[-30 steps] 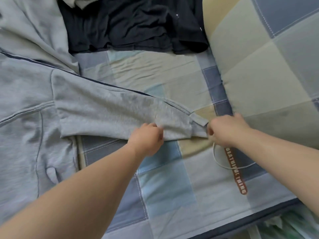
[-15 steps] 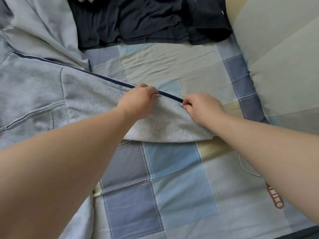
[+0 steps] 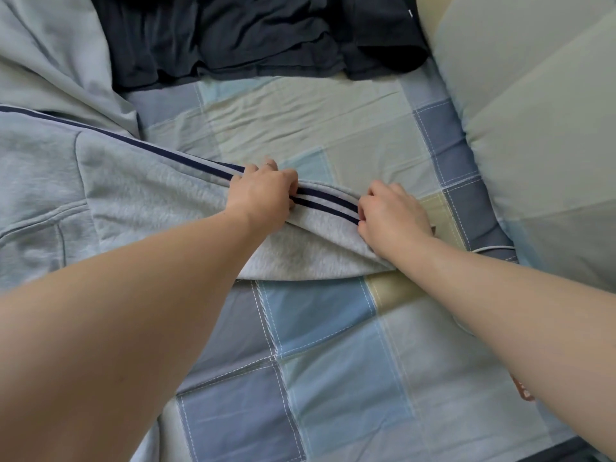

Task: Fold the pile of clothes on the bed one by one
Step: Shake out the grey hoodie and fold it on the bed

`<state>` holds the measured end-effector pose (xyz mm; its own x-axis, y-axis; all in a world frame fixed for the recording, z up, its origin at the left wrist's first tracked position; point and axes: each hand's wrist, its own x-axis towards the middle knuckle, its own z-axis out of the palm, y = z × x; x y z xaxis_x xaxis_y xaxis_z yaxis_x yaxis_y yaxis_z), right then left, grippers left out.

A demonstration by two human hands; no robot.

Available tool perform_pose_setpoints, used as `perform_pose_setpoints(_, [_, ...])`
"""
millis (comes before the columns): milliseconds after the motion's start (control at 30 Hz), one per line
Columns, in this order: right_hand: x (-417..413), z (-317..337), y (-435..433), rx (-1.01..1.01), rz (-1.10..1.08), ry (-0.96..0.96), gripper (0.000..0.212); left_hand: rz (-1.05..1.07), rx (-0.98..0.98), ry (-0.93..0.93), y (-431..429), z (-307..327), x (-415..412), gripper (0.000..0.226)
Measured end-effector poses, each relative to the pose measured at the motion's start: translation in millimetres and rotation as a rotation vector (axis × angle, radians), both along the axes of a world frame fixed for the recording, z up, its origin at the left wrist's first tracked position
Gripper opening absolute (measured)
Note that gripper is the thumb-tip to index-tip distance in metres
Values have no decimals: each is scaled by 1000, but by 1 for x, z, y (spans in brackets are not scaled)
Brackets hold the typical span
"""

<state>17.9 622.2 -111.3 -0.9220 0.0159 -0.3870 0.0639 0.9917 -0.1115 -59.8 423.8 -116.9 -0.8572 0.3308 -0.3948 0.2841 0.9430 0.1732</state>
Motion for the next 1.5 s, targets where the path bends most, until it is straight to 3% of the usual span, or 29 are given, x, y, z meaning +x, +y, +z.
perform_pose_setpoints(167, [-1, -5, -2, 37, 7, -13, 21, 29, 26, -2, 1, -6, 3, 9])
perform_pose_setpoints(267, [-2, -3, 1, -34, -46, -16, 22, 45, 179, 37, -3, 5, 1, 10])
perform_pose_setpoints(367, [3, 3, 8, -164, -85, -18, 42, 18, 318, 164, -3, 24, -6, 7])
perform_pose_setpoints(467, [7, 8, 15, -127, -82, -42, 56, -22, 383, 182, -1, 40, -10, 4])
perform_pose_setpoints(733, [24, 15, 25, -62, -29, 0, 46, -14, 271, 136, 7, 44, -13, 11])
perform_pose_setpoints(900, [39, 14, 42, -54, -60, 40, 36, -138, 138, -25, 19, 38, -7, 28])
perform_pose_setpoints(1000, [44, 8, 45, -60, -91, 28, 30, -180, 74, -26, 29, 28, 2, 22])
perform_pose_setpoints(1233, [49, 6, 47, -269, -300, -61, 43, -212, 119, 54, 54, 15, 23, 14])
perform_pose_setpoints(1333, [52, 8, 55, -321, -368, -50, 43, -248, 149, 53, 71, 12, 31, 21])
perform_pose_setpoints(1500, [58, 11, 70, -391, -503, 38, 10, -197, 215, 0, 95, 8, 38, 24])
